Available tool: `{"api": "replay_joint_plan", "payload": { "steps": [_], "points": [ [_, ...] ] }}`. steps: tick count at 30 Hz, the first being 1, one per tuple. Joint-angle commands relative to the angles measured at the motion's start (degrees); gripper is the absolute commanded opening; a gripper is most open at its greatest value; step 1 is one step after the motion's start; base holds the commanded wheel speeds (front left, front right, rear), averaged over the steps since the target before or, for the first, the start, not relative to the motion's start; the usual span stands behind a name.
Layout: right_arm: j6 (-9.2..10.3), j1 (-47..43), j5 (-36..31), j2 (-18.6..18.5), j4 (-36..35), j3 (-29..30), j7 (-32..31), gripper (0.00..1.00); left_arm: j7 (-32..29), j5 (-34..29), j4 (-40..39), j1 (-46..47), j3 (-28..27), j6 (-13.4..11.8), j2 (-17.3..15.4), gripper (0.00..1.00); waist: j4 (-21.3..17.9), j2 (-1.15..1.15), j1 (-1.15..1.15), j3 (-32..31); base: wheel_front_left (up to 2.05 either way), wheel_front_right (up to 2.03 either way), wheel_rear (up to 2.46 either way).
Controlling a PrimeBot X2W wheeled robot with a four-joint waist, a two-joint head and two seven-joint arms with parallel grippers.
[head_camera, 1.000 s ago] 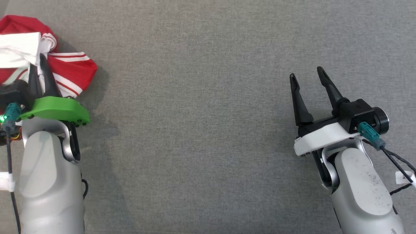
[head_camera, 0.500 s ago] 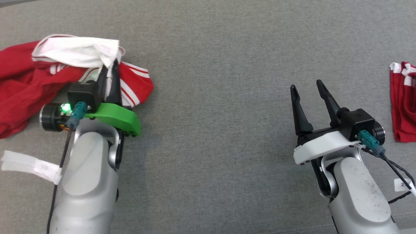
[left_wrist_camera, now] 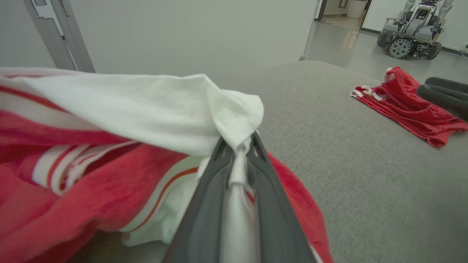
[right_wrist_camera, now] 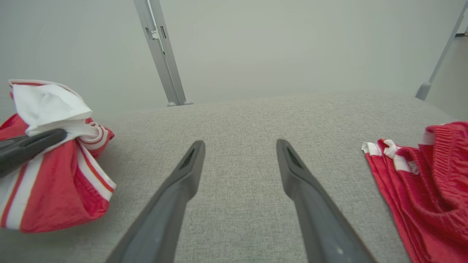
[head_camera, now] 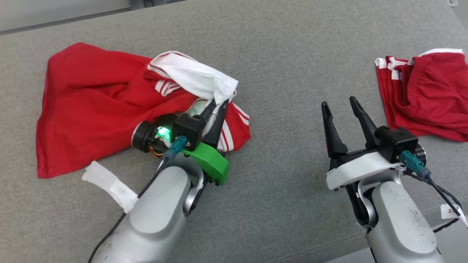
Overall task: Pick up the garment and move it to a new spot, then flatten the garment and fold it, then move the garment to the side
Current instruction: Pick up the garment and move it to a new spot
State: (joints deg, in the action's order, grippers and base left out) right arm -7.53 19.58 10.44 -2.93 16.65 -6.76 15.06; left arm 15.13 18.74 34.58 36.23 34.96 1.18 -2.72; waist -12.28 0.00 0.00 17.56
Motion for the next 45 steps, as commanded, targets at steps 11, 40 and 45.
{"api": "replay_joint_plan", "payload": {
  "steps": [11, 40, 45],
  "points": [
    [0.08, -0.4, 1.1, 0.0, 0.0, 0.3, 0.2, 1.00, 0.0, 6.9, -1.5, 2.5, 11.6, -4.3, -0.3, 0.00, -1.6, 0.00, 0.00, 0.0, 0.00, 0.00, 0.00],
    [0.08, -3.3, -0.7, 0.0, 1.5, 0.2, 0.2, 1.00, 0.0, -4.9, -11.2, -15.9, -16.1, -7.4, -0.9, 1.00, 6.8, 0.00, 0.00, -6.7, 0.00, 0.00, 0.00],
    [0.08, -4.2, -0.7, 0.0, 2.2, -0.3, 0.2, 1.00, 0.0, -6.3, -13.3, -20.8, -20.9, -7.0, -0.6, 1.00, 7.6, 0.00, 0.00, -8.1, 0.00, 0.00, 0.00]
  ]
}}
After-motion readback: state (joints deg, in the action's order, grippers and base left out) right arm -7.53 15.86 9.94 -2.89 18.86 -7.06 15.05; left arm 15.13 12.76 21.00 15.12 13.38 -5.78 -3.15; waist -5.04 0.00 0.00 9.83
